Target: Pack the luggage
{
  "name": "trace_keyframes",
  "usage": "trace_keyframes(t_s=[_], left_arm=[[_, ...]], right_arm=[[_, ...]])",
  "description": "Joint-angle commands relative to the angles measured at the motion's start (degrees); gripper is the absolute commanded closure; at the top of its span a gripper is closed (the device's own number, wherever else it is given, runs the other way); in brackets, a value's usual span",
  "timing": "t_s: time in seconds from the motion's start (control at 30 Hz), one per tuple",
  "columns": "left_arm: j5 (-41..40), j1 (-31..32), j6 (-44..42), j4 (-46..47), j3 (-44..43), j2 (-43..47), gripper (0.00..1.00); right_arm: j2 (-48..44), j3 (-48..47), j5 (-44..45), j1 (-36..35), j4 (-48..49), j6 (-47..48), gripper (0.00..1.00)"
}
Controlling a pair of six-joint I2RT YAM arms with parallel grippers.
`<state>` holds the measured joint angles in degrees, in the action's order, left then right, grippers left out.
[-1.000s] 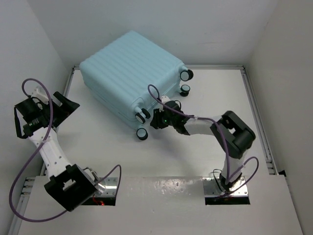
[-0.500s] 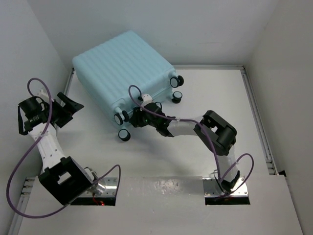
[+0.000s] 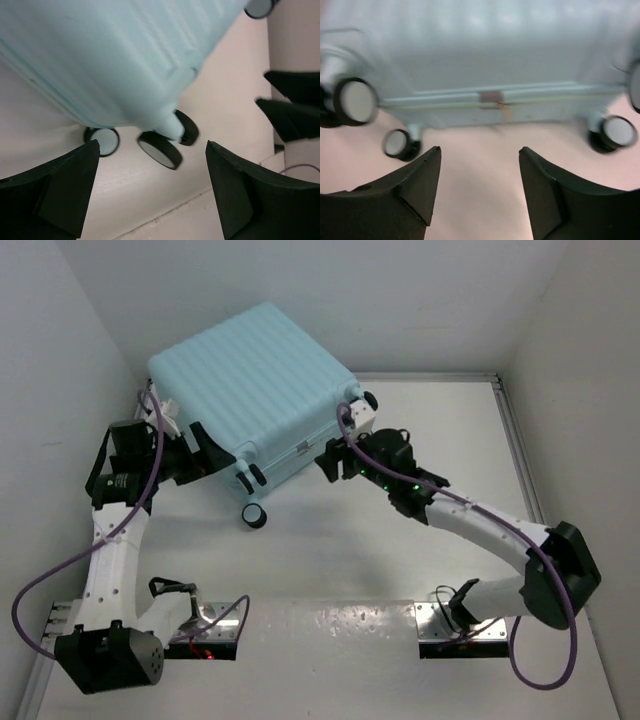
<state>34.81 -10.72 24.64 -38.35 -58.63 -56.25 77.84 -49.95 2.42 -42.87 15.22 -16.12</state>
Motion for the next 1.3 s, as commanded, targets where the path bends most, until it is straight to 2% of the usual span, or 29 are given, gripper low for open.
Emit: trace_keyframes(t_s=[0.0, 0.07, 0.17, 0.27, 0.37, 0.5, 0.57, 0.67, 0.77, 0.9, 1.03, 1.27], left_arm=[[-3.69, 4.48, 6.9, -0.94, -1.4, 2.37, 0.11], [-3.69, 5.1, 7.44, -4.18, -0.7, 2.37, 0.11], [-5.1, 5.62, 6.21, -7.7, -1.57, -1.31, 0.12], [-6.07, 7.21, 5.59, -9.54, -7.18, -6.39, 0.12], [-7.47, 8.78, 4.89, -11.48, -12.81, -9.66, 0.11], [-9.32, 14.58, 7.08, -12.71, -13.88, -9.59, 0.05], [-9.32, 17.22, 10.23, -12.72, -11.52, -7.74, 0.01], [-7.91, 17.22, 14.64, -11.84, -6.85, -6.25, 0.01], [-10.19, 17.22, 16.4, -12.45, -4.22, -6.24, 0.01], [-12.64, 17.22, 21.48, -11.4, -2.36, -9.4, 0.01], [-14.24, 17.22, 23.43, -10.17, -10.68, -12.65, 0.05], [-14.24, 18.37, 25.71, -10.17, -17.39, -18.28, 0.04]], right_arm=[[-1.29, -0.76, -4.41, 7.6, -15.02, 3.03, 0.37], [-0.59, -1.9, -9.24, 12.1, -21.35, 1.54, 0.28], [0.02, -1.99, -13.47, 16.5, -22.26, 0.74, 0.23], [0.73, -1.12, -14.8, 18.35, -21.12, 0.74, 0.18], [1.35, -0.85, -16.99, 20.37, -20.93, -1.81, 0.17], [3.01, -1.9, -18.41, 20.55, -22.07, -1.72, 0.18], [3.37, -2.51, -18.51, 20.29, -22.17, -1.37, 0.18], [3.28, -3.66, -15.87, 20.46, -24.18, -3.38, 0.18], [3.02, -4.8, -14.28, 20.37, -27.34, -4.26, 0.18], [1.79, -3.05, -12.7, 19.93, -26.65, -4.27, 0.18], [2.31, -1.91, -12.87, 19.41, -25.95, -4.62, 0.19], [3.81, -2.43, -13.75, 18.97, -25.59, -4.71, 0.19]])
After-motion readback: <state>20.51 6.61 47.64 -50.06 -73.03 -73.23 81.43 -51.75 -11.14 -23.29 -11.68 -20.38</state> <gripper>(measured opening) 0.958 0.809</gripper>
